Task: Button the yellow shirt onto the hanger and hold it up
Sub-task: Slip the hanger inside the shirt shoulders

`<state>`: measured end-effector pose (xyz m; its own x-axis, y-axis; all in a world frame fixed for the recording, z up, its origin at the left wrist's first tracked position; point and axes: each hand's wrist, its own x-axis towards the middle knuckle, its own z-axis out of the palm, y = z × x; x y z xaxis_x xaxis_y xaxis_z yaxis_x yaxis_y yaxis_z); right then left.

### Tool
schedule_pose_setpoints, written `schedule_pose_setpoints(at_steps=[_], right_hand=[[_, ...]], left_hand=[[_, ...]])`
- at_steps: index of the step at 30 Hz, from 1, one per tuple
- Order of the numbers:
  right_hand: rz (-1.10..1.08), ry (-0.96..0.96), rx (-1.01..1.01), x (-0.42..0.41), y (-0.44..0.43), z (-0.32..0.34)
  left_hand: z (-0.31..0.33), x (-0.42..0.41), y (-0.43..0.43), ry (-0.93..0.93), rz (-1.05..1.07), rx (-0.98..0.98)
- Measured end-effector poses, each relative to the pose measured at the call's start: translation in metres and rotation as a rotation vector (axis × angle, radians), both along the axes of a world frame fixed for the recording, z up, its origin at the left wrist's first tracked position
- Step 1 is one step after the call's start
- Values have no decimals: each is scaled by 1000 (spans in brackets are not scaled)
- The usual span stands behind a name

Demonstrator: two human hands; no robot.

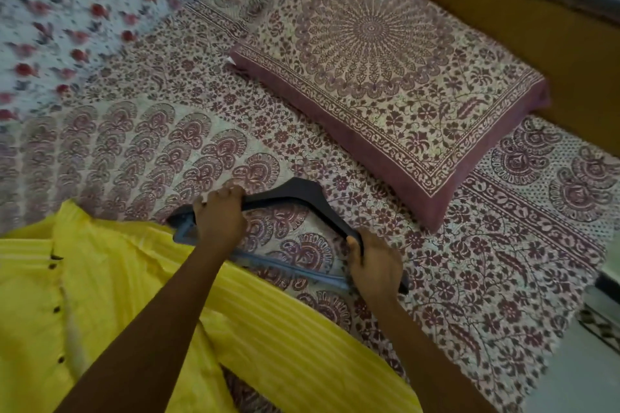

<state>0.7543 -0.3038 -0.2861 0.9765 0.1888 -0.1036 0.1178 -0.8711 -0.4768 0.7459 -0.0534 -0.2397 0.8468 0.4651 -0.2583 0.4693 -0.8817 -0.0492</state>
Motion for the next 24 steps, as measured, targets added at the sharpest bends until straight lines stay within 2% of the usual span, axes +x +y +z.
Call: schedule_pose_setpoints(at_steps=[3, 7, 9, 13, 18, 24], right_hand=[[80, 0, 8, -31, 23, 21], [225, -20, 34, -70, 73, 47], [280, -58, 40, -90, 96, 56], [370, -121, 146, -150, 149, 71], [449, -181, 171, -229, 214, 101], [481, -81, 230, -275, 276, 104]], left_hand=[[22, -44, 17, -12, 90, -28], [47, -118, 63, -117, 245, -232], [58, -153, 86, -173, 255, -280], [91, -242, 136, -267, 351, -344], [108, -342, 191, -324, 346, -253], [87, -422, 254, -462, 434, -251]])
